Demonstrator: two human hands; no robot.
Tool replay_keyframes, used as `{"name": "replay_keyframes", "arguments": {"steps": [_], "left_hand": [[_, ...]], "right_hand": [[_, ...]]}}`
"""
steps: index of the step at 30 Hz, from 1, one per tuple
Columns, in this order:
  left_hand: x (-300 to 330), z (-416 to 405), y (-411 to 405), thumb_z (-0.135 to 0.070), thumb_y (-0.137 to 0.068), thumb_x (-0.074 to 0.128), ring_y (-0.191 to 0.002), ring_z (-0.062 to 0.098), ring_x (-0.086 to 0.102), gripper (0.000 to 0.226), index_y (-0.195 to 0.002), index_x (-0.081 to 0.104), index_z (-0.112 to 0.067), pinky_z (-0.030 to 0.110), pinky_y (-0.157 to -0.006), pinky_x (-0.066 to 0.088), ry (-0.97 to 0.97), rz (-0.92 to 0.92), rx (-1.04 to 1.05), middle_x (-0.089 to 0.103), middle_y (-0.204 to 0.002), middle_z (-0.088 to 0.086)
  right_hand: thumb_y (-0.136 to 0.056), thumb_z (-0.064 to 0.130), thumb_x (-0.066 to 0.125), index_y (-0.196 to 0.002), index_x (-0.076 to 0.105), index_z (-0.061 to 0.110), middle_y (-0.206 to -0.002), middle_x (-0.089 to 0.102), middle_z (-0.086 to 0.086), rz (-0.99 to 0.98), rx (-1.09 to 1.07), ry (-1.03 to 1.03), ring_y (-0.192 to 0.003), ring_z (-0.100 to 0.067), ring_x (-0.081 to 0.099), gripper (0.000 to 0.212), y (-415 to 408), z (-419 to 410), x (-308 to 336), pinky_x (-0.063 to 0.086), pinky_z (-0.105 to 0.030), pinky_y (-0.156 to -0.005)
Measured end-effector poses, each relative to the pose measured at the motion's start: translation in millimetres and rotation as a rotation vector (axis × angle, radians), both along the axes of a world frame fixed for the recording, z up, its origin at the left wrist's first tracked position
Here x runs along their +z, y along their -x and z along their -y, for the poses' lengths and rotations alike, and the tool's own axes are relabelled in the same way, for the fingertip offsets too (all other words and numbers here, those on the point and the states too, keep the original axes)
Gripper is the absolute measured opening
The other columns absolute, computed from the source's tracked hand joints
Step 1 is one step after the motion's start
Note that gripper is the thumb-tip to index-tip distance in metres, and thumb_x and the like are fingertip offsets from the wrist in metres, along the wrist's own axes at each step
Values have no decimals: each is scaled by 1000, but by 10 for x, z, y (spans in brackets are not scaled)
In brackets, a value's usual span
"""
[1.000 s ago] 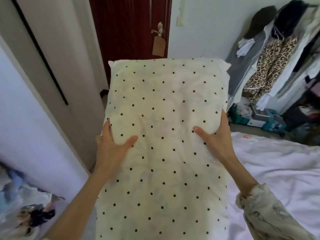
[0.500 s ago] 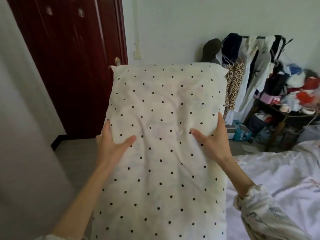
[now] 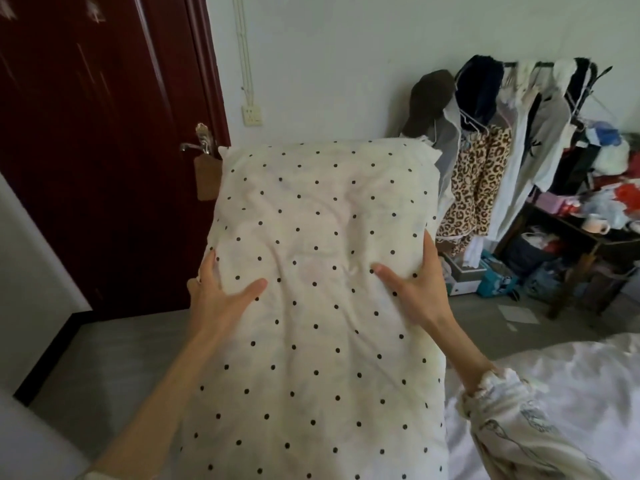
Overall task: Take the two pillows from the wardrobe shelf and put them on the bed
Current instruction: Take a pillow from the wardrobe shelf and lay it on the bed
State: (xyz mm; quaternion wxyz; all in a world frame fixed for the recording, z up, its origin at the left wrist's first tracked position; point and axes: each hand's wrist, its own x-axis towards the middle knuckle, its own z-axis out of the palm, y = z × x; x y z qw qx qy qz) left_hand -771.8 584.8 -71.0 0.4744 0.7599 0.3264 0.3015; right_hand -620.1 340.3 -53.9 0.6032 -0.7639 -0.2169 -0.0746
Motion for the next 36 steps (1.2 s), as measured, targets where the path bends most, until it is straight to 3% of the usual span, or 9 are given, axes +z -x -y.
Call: {"name": "replay_keyframes", "arguments": {"steps": [2, 5, 10, 16, 21, 26, 31, 34, 36], "left_hand": [[32, -271, -339, -47, -64, 78, -123, 23, 42, 100, -143, 17, -40, 42, -100, 36, -12, -6, -3, 28, -137, 3], [93, -636, -809, -56, -57, 75, -121, 23, 45, 103, -141, 17, -42, 46, -102, 38, -17, -12, -11, 30, -137, 1], [101, -1144, -1734, -63, -47, 74, -112, 10, 42, 108, -139, 20, -45, 40, -101, 38, 8, 34, -88, 29, -135, -6], [-28, -1632, -3135, -61, -48, 77, -117, 13, 52, 104, -137, 28, -41, 43, -101, 43, 24, 58, -331, 44, -134, -7], [-83, -1865, -4195, -54, -52, 77, -115, 13, 53, 99, -137, 29, -40, 38, -99, 44, 28, -14, -574, 46, -135, -3], [-95, -1812, -5067, -54, -56, 74, -104, 10, 44, 98, -139, 23, -44, 33, -94, 38, -1, -84, -738, 36, -130, -6], [-214, -1390, -5817, -45, -64, 78, -103, 13, 41, 97, -141, 19, -42, 42, -100, 40, 18, -155, -900, 33, -130, 0], [-275, -1025, -6254, -45, -61, 79, -110, 17, 51, 97, -140, 24, -40, 45, -101, 42, 40, -149, -1040, 42, -134, 2], [-329, -753, -6555, -46, -60, 80, -122, 20, 47, 99, -142, 23, -37, 46, -103, 41, 42, -131, -1137, 42, -139, 2]], "right_hand": [[-61, 47, 78, -137, 29, 34, -117, 45, 30, 4, -4, -4, -110, -1, 45, 92, -347, -247, 29, 41, -32, -96], [-60, 51, 76, -141, 24, 32, -132, 44, 11, -1, -20, 43, -124, -14, 41, 99, -818, -559, 96, 39, -44, -103], [-53, 62, 72, -139, 24, 39, -133, 42, 9, -11, -84, 51, -126, -18, 41, 100, -1560, -918, 158, 39, -50, -102], [-60, 51, 78, -140, 25, 36, -139, 42, 6, 1, -283, 46, -127, -19, 40, 97, -2469, -1163, 24, 39, -50, -102], [-58, 58, 76, -141, 21, 37, -141, 39, 9, -76, -512, 51, -128, -17, 39, 102, -2985, -1278, -114, 40, -49, -102], [-53, 58, 77, -135, 27, 44, -112, 38, 42, -91, -681, 34, -118, -9, 44, 96, -3323, -1225, -140, 44, -41, -95], [-55, 57, 78, -141, 22, 40, -130, 38, 15, -159, -855, 47, -119, -8, 42, 104, -3556, -884, -275, 41, -40, -100], [-60, 50, 80, -142, 22, 37, -135, 37, 16, -157, -954, 57, -126, -11, 39, 101, -3711, -577, -355, 37, -42, -105], [-60, 50, 79, -143, 19, 34, -137, 34, 16, -169, -1020, 58, -132, -13, 34, 104, -3850, -335, -409, 34, -40, -106]]}}
